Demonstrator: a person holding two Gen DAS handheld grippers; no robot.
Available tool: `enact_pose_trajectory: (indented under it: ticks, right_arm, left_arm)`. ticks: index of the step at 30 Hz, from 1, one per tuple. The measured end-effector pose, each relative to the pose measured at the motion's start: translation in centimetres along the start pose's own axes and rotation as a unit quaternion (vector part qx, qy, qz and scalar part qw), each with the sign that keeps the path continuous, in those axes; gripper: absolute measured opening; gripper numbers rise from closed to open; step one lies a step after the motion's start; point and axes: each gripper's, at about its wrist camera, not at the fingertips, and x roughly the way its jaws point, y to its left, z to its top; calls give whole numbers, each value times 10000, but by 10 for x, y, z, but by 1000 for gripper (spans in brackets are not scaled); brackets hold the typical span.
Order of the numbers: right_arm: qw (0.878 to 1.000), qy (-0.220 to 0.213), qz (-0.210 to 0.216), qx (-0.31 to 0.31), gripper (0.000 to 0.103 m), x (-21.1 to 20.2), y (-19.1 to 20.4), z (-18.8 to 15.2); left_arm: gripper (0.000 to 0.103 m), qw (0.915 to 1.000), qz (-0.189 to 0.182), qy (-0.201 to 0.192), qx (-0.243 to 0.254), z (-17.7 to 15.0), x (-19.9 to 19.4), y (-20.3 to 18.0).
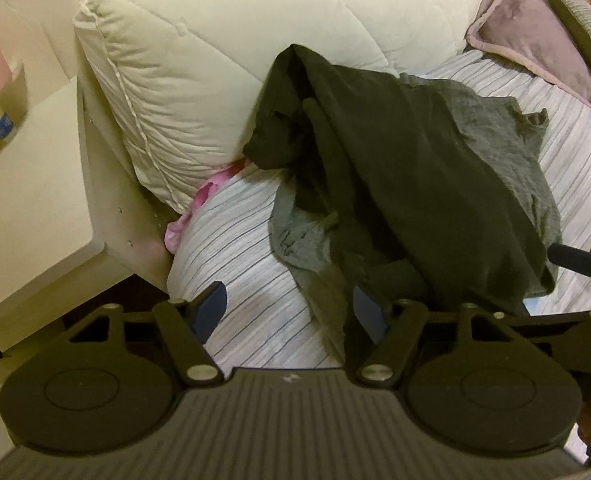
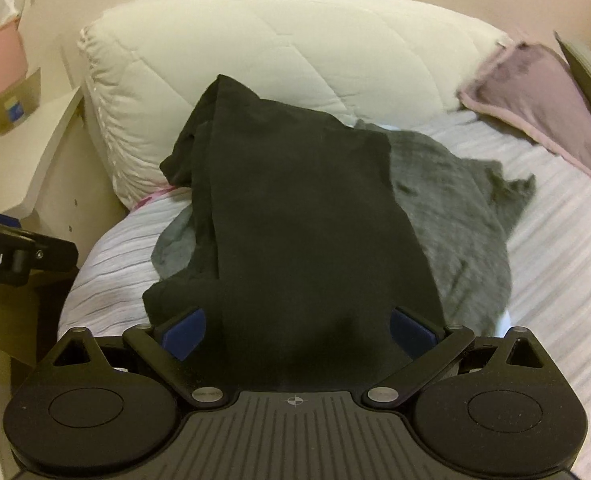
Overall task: Fold clothes
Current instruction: 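Move both tools toward the dark olive trousers on the pile, then grasp the trousers waistband with the right tool and lift them off the pile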
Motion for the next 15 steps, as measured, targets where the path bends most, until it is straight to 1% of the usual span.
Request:
enact_pose_trajectory:
  ticks: [2, 5, 6, 7, 8, 9, 11, 12, 14, 15]
  right_arm:
    - [9997, -2, -39, -254, 101, 11, 7, -2]
    - [9965, 94, -199, -806, 101, 30, 21, -11]
    - [9944, 134, -312, -1000, 101, 36, 24, -16]
    - [9917, 176, -447, -1197, 97, 43, 27, -22]
    - [9883, 218, -582, -1393, 85, 49, 29, -28]
    - [9858, 231, -662, -1526, 75, 53, 29, -34]
    - [9876, 142, -558, -1461, 53, 48, 21, -37]
    - [9901, 115, -468, -1320, 44, 42, 15, -35]
    - [9948, 82, -275, -972, 18, 29, 3, -29]
    - [9977, 13, -182, -647, 8, 18, -8, -25]
  left_arm:
    - [66, 10000, 13, 34, -6, 2, 8, 2]
    - [66, 10000, 21, 55, -4, 5, 15, 5]
    - [66, 10000, 23, 60, 0, 5, 17, 5]
    - [66, 10000, 25, 65, 3, 5, 18, 5]
    - [66, 10000, 28, 71, 8, 5, 19, 5]
    - [66, 10000, 31, 80, 14, 4, 19, 4]
    - [66, 9999, 39, 97, 33, 3, 19, 4]
    - [66, 9999, 44, 103, 40, 3, 18, 4]
    - [66, 9999, 46, 98, 46, 2, 15, 4]
    - [66, 9999, 46, 86, 50, 2, 12, 4]
